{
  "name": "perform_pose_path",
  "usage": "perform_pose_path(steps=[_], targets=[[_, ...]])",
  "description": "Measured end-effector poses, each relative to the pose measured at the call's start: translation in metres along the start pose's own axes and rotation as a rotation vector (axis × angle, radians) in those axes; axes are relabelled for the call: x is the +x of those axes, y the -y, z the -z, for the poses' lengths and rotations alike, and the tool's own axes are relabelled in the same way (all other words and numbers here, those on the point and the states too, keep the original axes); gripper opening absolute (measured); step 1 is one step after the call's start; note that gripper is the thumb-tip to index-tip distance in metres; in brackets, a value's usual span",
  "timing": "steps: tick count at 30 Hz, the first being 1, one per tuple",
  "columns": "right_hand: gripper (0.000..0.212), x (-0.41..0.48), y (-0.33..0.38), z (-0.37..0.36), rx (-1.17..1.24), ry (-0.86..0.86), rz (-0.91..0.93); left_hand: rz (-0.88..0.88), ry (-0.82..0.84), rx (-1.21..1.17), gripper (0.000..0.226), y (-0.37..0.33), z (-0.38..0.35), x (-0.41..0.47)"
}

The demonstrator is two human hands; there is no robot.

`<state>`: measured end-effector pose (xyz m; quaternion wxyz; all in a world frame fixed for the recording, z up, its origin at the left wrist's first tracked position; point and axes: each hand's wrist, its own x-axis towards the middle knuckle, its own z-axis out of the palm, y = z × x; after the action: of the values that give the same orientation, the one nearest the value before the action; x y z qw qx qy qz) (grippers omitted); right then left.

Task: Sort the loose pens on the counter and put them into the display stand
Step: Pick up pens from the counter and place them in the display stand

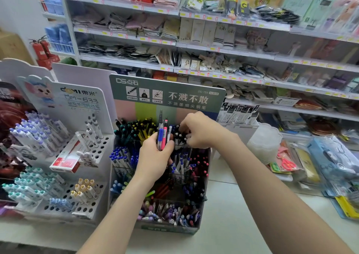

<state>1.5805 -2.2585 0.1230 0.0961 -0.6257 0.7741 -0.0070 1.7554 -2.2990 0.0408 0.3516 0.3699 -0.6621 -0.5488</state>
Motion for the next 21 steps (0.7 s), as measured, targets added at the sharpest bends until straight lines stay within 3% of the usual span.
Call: perform_pose_path(steps=[5, 7, 10, 15, 19, 21], targets=[[0.047, -0.009, -0.005, -0.012, 0.239, -0.161, 0.043, 0.047, -0.013, -0.066, 0.006, -0.001, 0.001, -0.005], [0.047, -0.013, 0.0, -0.027, 0.096, -0.195, 0.014, 0.128, 0.047, -0.158, 0.012, 0.0, 0.003, -0.005], [0.044, -0.017, 0.008, -0.048, -0.194, -0.412, -0.004, 0.288, 0.182, -0.4, 0.029, 0.001, 0.008, -0.005], [0.045, -0.007, 0.013, -0.058, -0.027, -0.586, -0.153, 0.38, 0.256, -0.627, 0.03, 0.001, 0.009, -0.013], [0.048, -0.005, 0.017, -0.062, -0.149, -0.482, -0.032, 0.409, 0.224, -0.642, 0.03, 0.003, 0.012, -0.016], [0.042, -0.005, 0.018, -0.059, -0.128, -0.537, -0.137, 0.429, 0.183, -0.608, 0.031, 0.005, 0.014, -0.017]])
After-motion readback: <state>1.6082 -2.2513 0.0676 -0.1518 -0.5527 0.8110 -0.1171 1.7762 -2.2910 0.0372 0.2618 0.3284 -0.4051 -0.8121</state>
